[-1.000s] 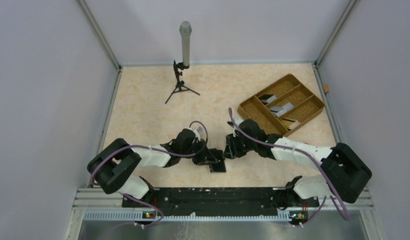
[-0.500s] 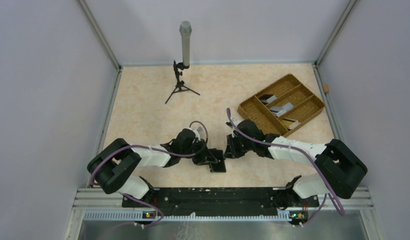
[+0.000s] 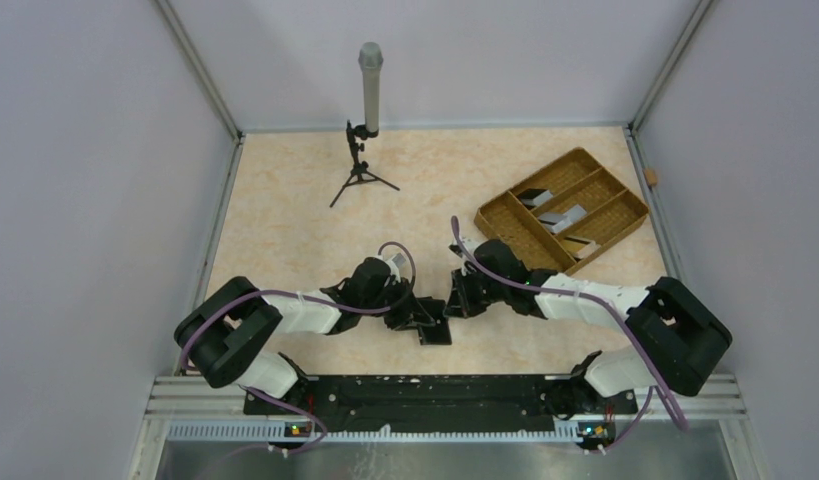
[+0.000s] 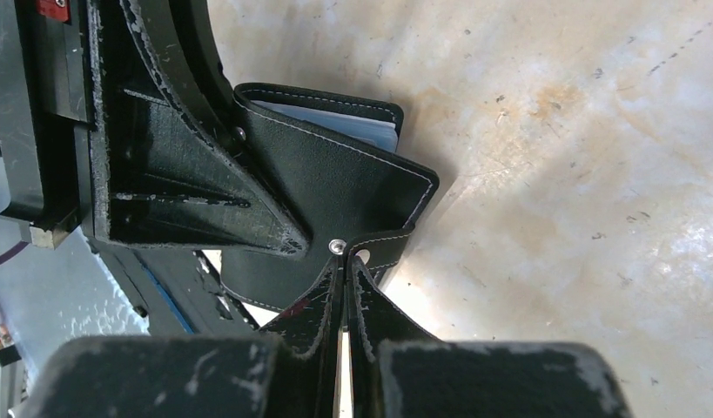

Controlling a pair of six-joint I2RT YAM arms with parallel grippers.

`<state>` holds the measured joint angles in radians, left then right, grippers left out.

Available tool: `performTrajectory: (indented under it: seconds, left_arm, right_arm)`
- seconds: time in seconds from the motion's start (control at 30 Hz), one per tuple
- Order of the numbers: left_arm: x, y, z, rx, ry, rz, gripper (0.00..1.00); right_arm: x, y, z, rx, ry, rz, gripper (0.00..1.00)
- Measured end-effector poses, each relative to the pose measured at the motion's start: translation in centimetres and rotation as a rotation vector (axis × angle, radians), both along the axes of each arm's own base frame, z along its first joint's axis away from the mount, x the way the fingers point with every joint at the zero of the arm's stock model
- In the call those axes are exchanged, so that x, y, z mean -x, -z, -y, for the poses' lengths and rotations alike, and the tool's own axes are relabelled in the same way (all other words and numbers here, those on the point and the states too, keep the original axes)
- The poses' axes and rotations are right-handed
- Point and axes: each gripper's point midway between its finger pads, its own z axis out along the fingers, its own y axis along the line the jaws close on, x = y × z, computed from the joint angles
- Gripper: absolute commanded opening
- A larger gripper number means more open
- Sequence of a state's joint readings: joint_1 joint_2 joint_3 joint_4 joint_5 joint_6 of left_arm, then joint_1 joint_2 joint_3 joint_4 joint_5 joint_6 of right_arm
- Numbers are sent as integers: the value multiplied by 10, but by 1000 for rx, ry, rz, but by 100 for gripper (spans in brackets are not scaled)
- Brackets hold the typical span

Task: Put the credit cards into the card holder
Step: Close the card holder at the center of the board.

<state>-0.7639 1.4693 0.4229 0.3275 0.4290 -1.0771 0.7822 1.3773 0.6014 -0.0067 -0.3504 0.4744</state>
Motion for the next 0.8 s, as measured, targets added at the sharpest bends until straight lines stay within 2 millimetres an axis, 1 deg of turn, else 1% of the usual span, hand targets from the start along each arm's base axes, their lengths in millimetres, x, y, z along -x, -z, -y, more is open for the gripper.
performTrajectory:
  seconds: [0.53, 0.8]
  left_arm:
    - [0, 0, 0, 0, 0, -1, 0]
    - [0, 0, 0, 0, 0, -1, 0]
  right_arm:
    - [7, 8, -8, -31, -51, -41, 0]
    - [9, 7, -10, -41, -64, -45, 0]
